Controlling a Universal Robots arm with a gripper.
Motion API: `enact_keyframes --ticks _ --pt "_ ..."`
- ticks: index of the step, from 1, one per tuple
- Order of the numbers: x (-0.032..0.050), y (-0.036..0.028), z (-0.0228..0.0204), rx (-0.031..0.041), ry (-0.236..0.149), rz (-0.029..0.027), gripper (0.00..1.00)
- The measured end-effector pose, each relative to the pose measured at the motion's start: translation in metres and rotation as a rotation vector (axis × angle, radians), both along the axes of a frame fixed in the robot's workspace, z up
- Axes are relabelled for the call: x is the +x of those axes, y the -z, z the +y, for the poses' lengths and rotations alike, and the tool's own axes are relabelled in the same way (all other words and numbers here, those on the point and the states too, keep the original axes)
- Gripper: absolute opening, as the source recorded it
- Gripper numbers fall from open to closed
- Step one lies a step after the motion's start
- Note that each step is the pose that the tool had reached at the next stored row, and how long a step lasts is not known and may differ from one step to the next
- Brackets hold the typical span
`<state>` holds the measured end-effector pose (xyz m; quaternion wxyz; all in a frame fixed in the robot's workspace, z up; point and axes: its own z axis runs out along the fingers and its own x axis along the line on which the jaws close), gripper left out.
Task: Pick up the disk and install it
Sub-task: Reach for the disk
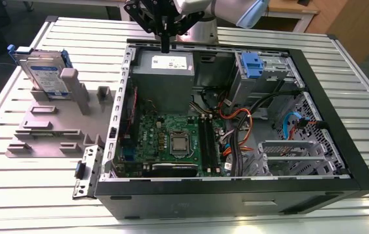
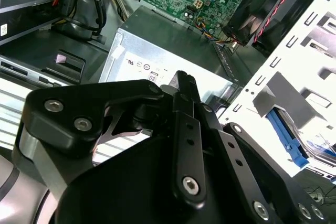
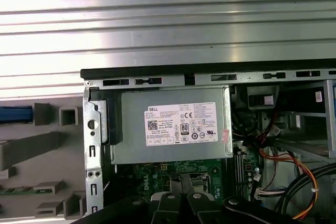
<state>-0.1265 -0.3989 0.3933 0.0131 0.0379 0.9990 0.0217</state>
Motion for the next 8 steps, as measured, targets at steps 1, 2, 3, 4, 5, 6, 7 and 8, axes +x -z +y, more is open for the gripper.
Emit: enact_keyframes --ticks 1,2,3,4,5,6,7,8 --pt "0.0000 0.0000 0.0000 0.0000 0.000 -0.0001 0.11" --pt "-0.0001 0.0000 0.0000 0.0000 0.000 0.0000 0.11" --pt "-0.0005 0.0000 0.0000 0.0000 0.000 0.0000 0.11" --pt "-0.0010 0.0000 0.0000 0.0001 0.000 0.0000 0.11" --pt "-0.0013 0.0000 0.0000 0.0000 0.000 0.0000 0.11" --pt "-0.0014 0.0000 0.0000 0.0000 0.000 0.0000 0.11" --pt "-0.0045 0.0000 0.0000 0.0000 0.000 0.0000 0.11" --pt "-0.0074 0.0007 0.0000 0.0000 0.000 0.0000 0.11"
